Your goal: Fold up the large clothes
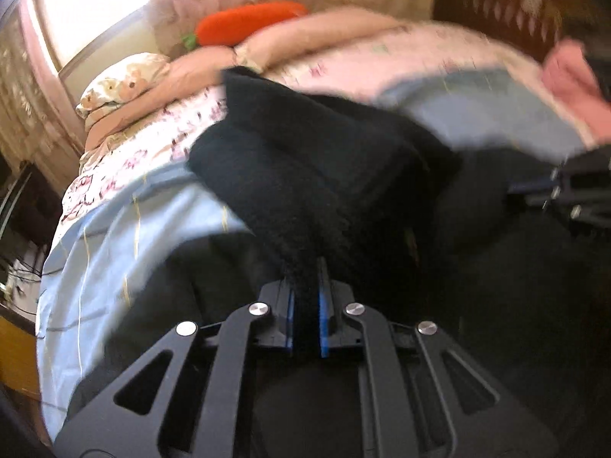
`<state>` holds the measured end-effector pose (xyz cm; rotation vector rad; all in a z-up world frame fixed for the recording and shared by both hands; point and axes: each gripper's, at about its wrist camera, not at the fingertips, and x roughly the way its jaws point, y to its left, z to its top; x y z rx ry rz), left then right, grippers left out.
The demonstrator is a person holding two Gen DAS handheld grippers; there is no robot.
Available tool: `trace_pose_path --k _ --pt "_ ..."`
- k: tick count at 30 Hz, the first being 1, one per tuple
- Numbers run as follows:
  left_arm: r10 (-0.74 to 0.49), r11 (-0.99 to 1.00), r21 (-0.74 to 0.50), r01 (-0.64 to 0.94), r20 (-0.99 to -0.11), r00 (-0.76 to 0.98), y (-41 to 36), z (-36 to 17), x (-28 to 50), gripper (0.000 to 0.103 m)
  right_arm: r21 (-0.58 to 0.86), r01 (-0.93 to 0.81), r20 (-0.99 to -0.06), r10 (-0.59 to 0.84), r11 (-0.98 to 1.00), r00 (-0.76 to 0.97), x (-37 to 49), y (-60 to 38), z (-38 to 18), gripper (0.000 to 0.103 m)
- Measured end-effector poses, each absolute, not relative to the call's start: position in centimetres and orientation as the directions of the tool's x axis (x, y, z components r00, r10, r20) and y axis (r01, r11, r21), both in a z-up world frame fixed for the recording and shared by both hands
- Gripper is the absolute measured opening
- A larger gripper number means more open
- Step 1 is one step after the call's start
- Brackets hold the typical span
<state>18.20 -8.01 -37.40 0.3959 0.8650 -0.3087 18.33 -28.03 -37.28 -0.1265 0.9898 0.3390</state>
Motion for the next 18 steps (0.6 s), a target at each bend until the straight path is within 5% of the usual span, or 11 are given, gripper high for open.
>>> trace_pose_path --k 2,4,7,16,18 --pt "-0.052 0.862 0.273 0.426 -0.79 0.611 -8.3 -39.5 16.6 0.009 0.005 -0.314 -0.863 0.163 0.949 0.478 17.9 -27.9 -38.5 0.021" --pt "-0.031 0.849 0.309 0.429 -0.78 0.625 -8.5 -40.5 15.6 0.009 -0.022 -0.278 -0.858 0.124 0.96 0.499 18.7 -28.2 -38.3 0.068" --pt "-0.017 0.847 0.327 0.42 -0.773 0.635 -8.3 -41.4 15.5 0.009 -0.005 -0.237 -0.806 0.137 0.971 0.576 21.9 -28.4 -35.4 0.088" --pt "-0.077 0.892 0.219 0.395 -0.788 0.61 -7.5 -41.7 16.3 0.009 0.24 -0.45 -0.845 0.413 0.86 0.339 37.6 -17.0 -31.8 0.091" --pt "-0.08 0.894 0.214 0.394 -0.788 0.61 -7.3 -41.6 16.6 0.009 0.166 -0.484 -0.903 0.329 0.859 0.275 39.4 -13.4 -33.5 0.082"
